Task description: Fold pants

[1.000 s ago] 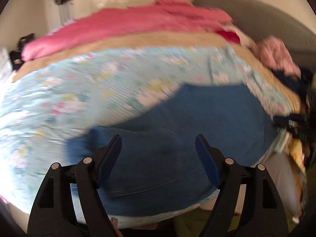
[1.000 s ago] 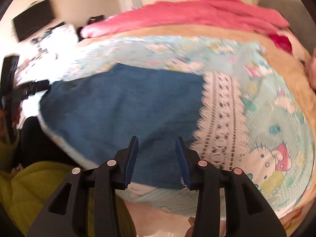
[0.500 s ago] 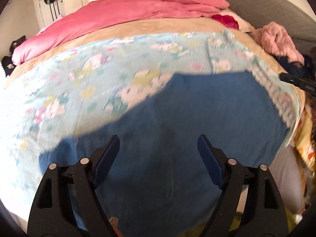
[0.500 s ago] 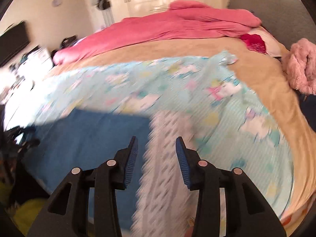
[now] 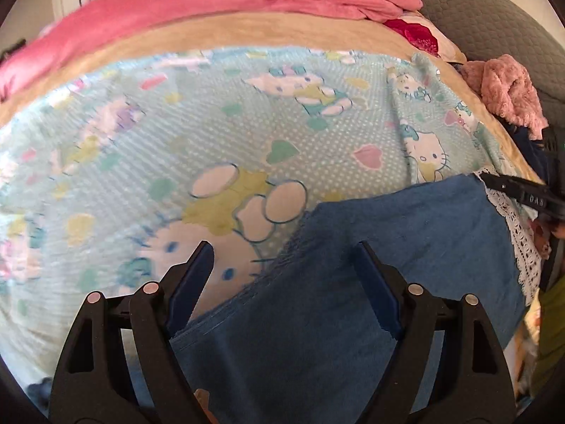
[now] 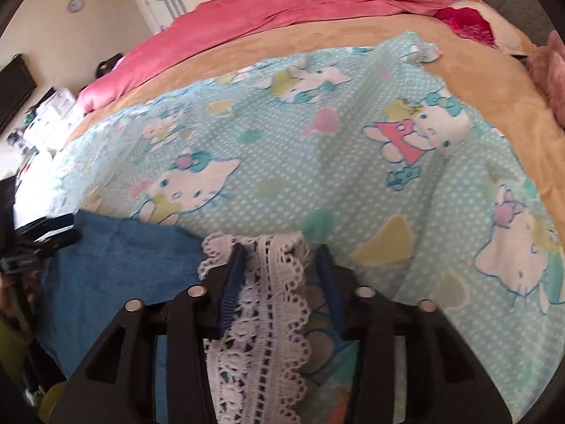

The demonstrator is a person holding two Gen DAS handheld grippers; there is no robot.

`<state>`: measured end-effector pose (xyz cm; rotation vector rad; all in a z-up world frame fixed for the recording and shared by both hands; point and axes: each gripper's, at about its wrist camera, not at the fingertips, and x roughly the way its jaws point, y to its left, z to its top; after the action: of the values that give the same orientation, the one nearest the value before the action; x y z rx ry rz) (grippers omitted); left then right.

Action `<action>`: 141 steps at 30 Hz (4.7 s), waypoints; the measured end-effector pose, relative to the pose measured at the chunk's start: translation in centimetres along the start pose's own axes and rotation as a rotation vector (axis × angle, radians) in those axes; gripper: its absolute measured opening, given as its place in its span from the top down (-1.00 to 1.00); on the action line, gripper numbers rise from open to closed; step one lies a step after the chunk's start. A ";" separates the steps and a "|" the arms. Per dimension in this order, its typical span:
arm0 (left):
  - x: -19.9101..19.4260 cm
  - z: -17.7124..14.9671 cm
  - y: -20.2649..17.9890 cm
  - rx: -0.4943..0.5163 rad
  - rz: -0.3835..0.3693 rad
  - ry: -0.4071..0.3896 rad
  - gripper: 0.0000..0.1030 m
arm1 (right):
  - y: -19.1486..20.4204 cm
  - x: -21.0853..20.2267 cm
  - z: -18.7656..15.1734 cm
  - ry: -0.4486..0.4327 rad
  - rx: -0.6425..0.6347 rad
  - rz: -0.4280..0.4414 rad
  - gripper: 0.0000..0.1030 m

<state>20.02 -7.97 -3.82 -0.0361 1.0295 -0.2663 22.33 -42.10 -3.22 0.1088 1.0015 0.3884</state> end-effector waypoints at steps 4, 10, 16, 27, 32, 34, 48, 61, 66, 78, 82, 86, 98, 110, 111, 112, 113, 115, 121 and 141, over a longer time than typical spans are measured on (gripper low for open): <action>0.1 -0.4 -1.0 0.014 -0.050 -0.013 0.89 | 1.0 -1.6 0.0 -0.038 -0.039 0.019 0.74; -0.6 1.3 -3.0 0.100 0.041 -0.064 0.94 | 1.2 -3.2 2.3 -0.109 -0.072 -0.076 0.79; 1.6 1.1 -2.3 0.095 0.109 -0.052 0.86 | 1.1 0.9 2.3 -0.014 -0.126 -0.167 0.72; -5.9 -1.6 1.2 0.023 0.205 -0.126 -0.17 | 1.7 -8.6 -0.8 -0.199 -0.095 -0.167 0.00; -9.3 -5.6 2.0 0.006 0.245 -0.128 -0.38 | 4.2 -10.0 -5.4 -0.188 -0.146 -0.160 0.00; -10.2 -7.3 2.3 0.008 0.277 -0.121 -0.46 | 4.6 -9.9 -6.7 -0.162 -0.144 -0.173 -0.03; -10.5 -12.9 10.5 -0.113 0.441 -0.007 -0.62 | 3.3 -10.2 -11.6 -0.020 0.008 -0.180 0.82; -14.8 -11.8 5.4 -0.015 0.388 -0.141 -0.66 | 4.8 -13.0 -11.1 -0.166 -0.030 -0.242 -0.05; -14.9 -11.4 0.7 0.062 0.306 -0.186 -0.73 | 8.4 -11.6 -10.7 -0.183 -0.135 -0.192 -0.24; -7.0 -14.4 -2.4 0.162 0.261 0.038 -0.84 | 11.8 -5.5 -12.2 -0.014 -0.229 -0.312 -0.31; -7.5 -14.6 -0.9 0.132 0.244 0.035 -0.84 | 9.3 -6.4 -12.9 -0.014 -0.147 -0.272 -0.37; -7.5 -14.6 -1.1 0.132 0.243 0.031 -0.84 | 9.7 -5.9 -12.9 -0.007 -0.164 -0.292 -0.43; -8.8 -14.8 -1.4 0.116 0.241 0.009 -0.83 | 10.2 -7.9 -12.6 -0.050 -0.119 -0.227 -0.59; -12.8 -13.4 -3.1 0.103 0.222 -0.093 -0.83 | 10.3 -11.6 -12.3 -0.164 -0.095 -0.235 -0.74; -13.0 -13.3 -3.3 0.105 0.222 -0.098 -0.83 | 10.2 -11.9 -12.3 -0.171 -0.093 -0.236 -0.74; -13.2 -13.2 -3.6 0.106 0.221 -0.104 -0.83 | 10.2 -12.2 -12.4 -0.176 -0.090 -0.238 -0.74; -13.1 -13.1 -3.7 0.106 0.220 -0.107 -0.83 | 10.1 -12.4 -12.4 -0.182 -0.087 -0.240 -0.74; -13.3 -12.8 -4.1 0.107 0.214 -0.109 -0.83 | 9.9 -12.9 -12.5 -0.194 -0.081 -0.241 -0.74; -13.7 -11.6 -5.8 0.115 0.194 -0.131 -0.84 | 9.3 -14.0 -12.6 -0.221 -0.055 -0.238 -0.74; -12.7 -5.8 -14.5 0.266 0.116 -0.179 -0.83 | 6.4 -15.6 -13.3 -0.277 0.020 -0.233 -0.74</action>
<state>5.93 -18.46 6.13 0.2358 0.8083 -0.2870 1.99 -43.09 3.74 0.0612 0.7349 0.1450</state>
